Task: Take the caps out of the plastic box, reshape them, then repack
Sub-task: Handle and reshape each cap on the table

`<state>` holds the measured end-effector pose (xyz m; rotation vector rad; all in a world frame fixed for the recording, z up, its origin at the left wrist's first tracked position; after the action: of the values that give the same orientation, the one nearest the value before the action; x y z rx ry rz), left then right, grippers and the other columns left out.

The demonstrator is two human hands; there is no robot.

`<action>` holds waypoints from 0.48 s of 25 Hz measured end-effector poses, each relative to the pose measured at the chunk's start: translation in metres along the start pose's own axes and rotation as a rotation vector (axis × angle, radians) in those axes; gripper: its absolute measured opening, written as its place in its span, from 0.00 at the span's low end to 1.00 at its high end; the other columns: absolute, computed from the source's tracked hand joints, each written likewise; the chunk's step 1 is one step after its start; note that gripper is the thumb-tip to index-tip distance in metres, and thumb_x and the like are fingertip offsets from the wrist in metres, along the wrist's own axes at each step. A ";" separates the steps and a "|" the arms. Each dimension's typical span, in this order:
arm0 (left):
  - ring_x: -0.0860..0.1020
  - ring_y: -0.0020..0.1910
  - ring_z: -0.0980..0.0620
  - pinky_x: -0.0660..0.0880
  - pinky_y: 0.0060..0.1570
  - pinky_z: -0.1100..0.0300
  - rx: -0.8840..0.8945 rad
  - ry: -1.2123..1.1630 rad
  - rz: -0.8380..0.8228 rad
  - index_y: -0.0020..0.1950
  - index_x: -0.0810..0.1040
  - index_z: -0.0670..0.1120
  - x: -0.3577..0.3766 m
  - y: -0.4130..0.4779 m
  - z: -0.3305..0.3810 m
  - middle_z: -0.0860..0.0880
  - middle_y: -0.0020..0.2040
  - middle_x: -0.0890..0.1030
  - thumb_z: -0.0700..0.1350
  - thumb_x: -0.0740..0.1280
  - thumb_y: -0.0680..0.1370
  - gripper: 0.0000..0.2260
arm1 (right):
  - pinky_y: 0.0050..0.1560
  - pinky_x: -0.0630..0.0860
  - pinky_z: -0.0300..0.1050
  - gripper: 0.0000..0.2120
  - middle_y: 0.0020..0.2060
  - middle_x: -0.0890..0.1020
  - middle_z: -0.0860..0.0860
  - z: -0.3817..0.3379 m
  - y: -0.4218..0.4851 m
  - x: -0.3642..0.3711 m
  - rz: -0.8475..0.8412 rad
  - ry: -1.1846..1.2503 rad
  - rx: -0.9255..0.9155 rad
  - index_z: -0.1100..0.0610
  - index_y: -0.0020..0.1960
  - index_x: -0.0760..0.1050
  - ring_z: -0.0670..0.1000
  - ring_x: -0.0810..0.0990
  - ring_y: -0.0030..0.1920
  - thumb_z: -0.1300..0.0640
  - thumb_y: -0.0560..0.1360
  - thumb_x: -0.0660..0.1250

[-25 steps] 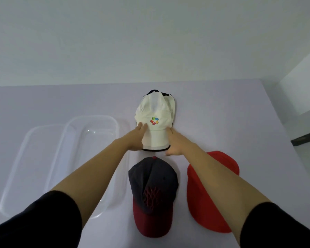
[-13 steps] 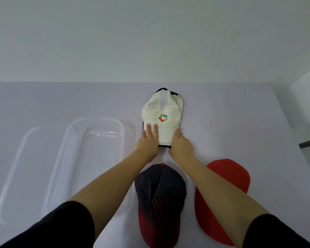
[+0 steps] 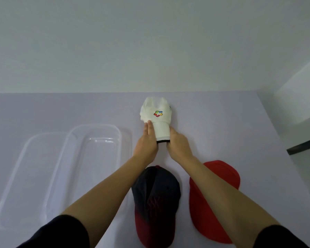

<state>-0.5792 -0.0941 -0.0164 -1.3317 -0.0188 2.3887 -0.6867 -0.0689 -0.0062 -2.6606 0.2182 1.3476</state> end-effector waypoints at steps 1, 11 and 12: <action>0.72 0.62 0.34 0.69 0.56 0.49 0.030 -0.045 0.006 0.77 0.41 0.43 -0.003 -0.002 0.005 0.40 0.77 0.56 0.36 0.55 0.79 0.31 | 0.43 0.75 0.52 0.19 0.47 0.81 0.61 -0.002 -0.005 -0.005 0.018 0.101 0.009 0.62 0.66 0.67 0.62 0.79 0.45 0.66 0.75 0.58; 0.67 0.70 0.39 0.71 0.63 0.49 0.242 -0.121 0.193 0.78 0.45 0.42 -0.039 -0.017 0.004 0.40 0.77 0.57 0.36 0.57 0.79 0.31 | 0.51 0.77 0.52 0.24 0.52 0.79 0.60 -0.019 -0.035 -0.030 0.069 0.141 -0.102 0.59 0.72 0.59 0.58 0.79 0.48 0.64 0.77 0.59; 0.67 0.70 0.43 0.69 0.64 0.52 0.230 -0.190 0.178 0.78 0.44 0.45 -0.040 -0.022 0.006 0.43 0.77 0.57 0.36 0.57 0.79 0.31 | 0.52 0.77 0.52 0.24 0.52 0.79 0.59 -0.022 -0.036 -0.032 0.085 0.187 -0.100 0.58 0.73 0.59 0.57 0.79 0.49 0.63 0.78 0.58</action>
<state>-0.5584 -0.0874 0.0244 -1.0373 0.3236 2.5649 -0.6808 -0.0359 0.0349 -2.8937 0.2967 1.1602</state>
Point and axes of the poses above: each hand's wrist, its own y-axis towards the middle knuckle, its own x-axis out of the palm, z = x × y, the point moved 8 cm from there along y, towards the middle knuckle
